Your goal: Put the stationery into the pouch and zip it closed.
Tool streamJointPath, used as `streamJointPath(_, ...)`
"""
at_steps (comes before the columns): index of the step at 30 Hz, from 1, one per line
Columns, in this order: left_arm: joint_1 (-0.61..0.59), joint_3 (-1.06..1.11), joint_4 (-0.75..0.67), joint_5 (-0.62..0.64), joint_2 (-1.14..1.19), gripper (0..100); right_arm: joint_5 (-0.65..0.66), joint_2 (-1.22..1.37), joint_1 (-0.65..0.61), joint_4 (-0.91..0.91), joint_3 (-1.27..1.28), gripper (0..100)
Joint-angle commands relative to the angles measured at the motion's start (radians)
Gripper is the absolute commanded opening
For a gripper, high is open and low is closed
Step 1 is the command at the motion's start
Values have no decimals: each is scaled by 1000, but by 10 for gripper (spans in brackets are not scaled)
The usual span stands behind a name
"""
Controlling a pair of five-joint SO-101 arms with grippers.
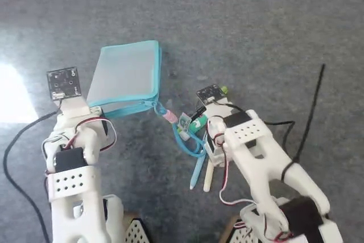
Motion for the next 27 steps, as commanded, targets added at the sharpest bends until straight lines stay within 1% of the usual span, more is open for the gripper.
streamJointPath(1, -6, -54, 3, 9, -17, 13, -75, 48, -21, -15, -48, 280)
streamJointPath(3, -6, -54, 3, 9, -17, 13, -78, 91, -21, -28, -49, 248)
streamJointPath(8, -6, -54, 3, -3, -17, 13, -75, 179, -19, -124, -49, 60)
streamJointPath(10, -6, -53, 3, -6, -17, 13, -74, 191, -10, -134, -54, 8)
streamJointPath(14, -5, -53, 2, -6, -17, 13, -63, 150, 67, -105, -55, 8)
streamJointPath(16, -5, -53, 2, -6, -17, 13, 14, 74, 124, -61, -68, 8)
streamJointPath(19, -5, -38, -29, -6, -17, 13, 175, -99, 191, 42, -135, 8)
streamJointPath(21, -3, -25, -44, -8, -17, 13, 212, -242, 200, 102, -195, 8)
streamJointPath(23, 9, -22, -43, -8, -17, 13, 216, -372, 182, 150, -265, 7)
streamJointPath(25, 48, -16, -41, -8, -17, 13, 226, -463, 91, 203, -341, 7)
streamJointPath(27, 97, 7, -46, -8, -23, 13, 221, -475, -38, 265, -411, 7)
